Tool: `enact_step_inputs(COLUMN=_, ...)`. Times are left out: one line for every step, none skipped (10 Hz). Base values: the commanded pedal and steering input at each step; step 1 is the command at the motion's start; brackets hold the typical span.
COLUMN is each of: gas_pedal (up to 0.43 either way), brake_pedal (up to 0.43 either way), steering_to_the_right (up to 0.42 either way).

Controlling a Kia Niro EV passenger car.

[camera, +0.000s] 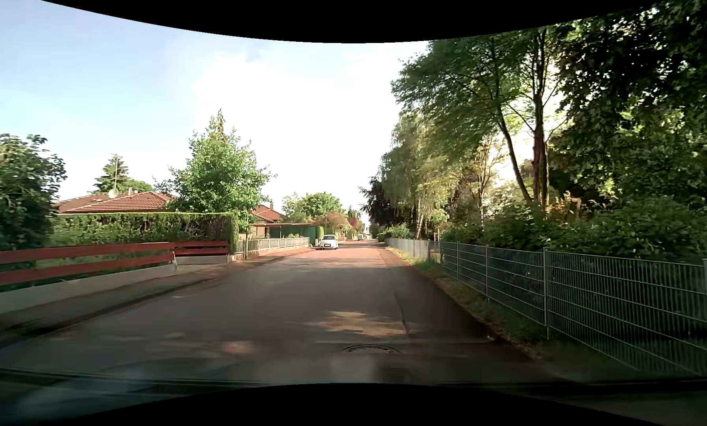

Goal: Follow the waypoints while adhering to traffic rules and regulations

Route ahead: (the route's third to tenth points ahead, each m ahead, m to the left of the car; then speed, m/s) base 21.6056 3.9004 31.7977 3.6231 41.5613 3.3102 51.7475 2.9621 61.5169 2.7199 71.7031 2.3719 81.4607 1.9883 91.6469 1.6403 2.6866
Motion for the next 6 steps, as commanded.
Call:
enact_step_inputs(gas_pedal=0.079, brake_pedal=0.000, steering_to_the_right=0.044)
enact_step_inputs(gas_pedal=0.087, brake_pedal=0.000, steering_to_the_right=0.034)
enact_step_inputs(gas_pedal=0.098, brake_pedal=0.000, steering_to_the_right=0.032)
enact_step_inputs(gas_pedal=0.110, brake_pedal=0.000, steering_to_the_right=0.020)
enact_step_inputs(gas_pedal=0.118, brake_pedal=0.000, steering_to_the_right=0.010)
enact_step_inputs(gas_pedal=0.118, brake_pedal=0.000, steering_to_the_right=0.009)
